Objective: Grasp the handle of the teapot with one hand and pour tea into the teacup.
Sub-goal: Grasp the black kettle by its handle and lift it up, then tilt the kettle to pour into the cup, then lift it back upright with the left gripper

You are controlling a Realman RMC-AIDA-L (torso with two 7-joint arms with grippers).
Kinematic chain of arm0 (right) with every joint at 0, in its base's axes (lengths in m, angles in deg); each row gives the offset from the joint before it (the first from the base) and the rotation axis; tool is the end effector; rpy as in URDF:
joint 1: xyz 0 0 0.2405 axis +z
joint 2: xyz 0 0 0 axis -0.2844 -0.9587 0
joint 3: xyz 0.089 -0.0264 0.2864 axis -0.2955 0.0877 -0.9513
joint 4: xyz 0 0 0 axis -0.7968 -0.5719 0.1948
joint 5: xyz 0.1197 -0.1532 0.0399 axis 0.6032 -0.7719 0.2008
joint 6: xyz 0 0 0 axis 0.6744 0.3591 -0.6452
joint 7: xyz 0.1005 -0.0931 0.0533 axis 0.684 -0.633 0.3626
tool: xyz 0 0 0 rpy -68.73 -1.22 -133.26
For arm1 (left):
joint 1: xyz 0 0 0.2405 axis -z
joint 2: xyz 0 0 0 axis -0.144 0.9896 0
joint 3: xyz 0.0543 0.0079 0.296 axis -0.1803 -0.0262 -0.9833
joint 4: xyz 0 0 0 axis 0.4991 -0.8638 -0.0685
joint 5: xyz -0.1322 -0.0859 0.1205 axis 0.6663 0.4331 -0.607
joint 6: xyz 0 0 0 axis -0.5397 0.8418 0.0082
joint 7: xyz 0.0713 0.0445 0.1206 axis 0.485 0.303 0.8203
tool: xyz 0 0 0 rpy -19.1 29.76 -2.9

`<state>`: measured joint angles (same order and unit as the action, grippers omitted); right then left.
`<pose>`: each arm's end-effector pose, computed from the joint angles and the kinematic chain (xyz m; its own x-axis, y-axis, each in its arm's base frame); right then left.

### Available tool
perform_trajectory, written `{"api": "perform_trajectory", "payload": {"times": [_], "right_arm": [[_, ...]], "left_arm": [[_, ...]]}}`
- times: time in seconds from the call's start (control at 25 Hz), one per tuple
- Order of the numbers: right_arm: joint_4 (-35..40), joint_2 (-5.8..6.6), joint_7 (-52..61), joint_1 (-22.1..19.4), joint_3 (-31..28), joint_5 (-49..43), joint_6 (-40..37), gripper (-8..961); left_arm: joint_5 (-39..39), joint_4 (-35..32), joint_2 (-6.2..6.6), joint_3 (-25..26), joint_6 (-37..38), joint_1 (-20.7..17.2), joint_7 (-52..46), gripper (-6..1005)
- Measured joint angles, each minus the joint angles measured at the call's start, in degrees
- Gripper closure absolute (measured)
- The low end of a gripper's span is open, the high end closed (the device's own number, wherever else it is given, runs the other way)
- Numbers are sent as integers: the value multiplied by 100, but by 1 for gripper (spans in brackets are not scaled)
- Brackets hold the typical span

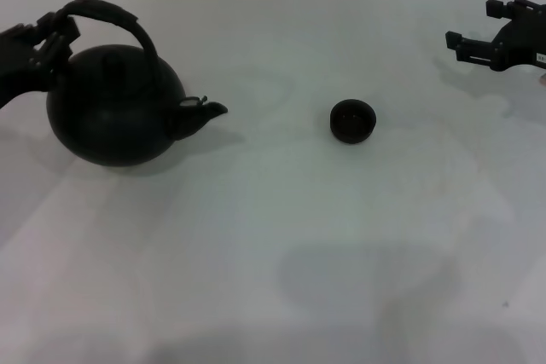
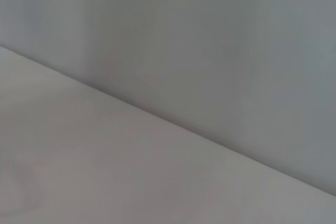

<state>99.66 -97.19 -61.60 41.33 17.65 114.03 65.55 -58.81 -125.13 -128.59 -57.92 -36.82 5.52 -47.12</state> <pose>0.3591 0.3817 0.0005 0.8586 -0.3306 -0.3917 -0.5116 -0.5999 -0.6151 -0.3325 0.2806 0.0129 0.6156 0.2489 0.7477 0.7506 -0.4741 -0.4602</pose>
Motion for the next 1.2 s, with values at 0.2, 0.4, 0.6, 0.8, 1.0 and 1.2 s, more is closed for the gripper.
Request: {"api": "perform_trajectory", "payload": {"times": [0.2,0.4,0.6,0.8,1.0,1.2], "right_arm": [[-10,0,-14,1,18,118,11,90],[-10,-6,-22,1,29,161,32,90],[-61,-9,-164,3,29,350,64,90],[-86,-9,-224,5,27,454,81,90],[-86,-8,-226,-5,31,592,95,90],[-86,-8,-227,-8,37,709,148,90]], "left_arm": [[-699,-282,-53,153,-82,237,-256,782],[-1136,-300,-49,335,-99,587,-459,785],[-1702,-315,-61,470,-143,939,-785,787],[-2415,-293,-87,440,-375,1397,-1172,789],[-2861,-152,-88,324,-617,1887,-1526,791],[-3260,21,-68,338,-694,2382,-2007,793]]}}
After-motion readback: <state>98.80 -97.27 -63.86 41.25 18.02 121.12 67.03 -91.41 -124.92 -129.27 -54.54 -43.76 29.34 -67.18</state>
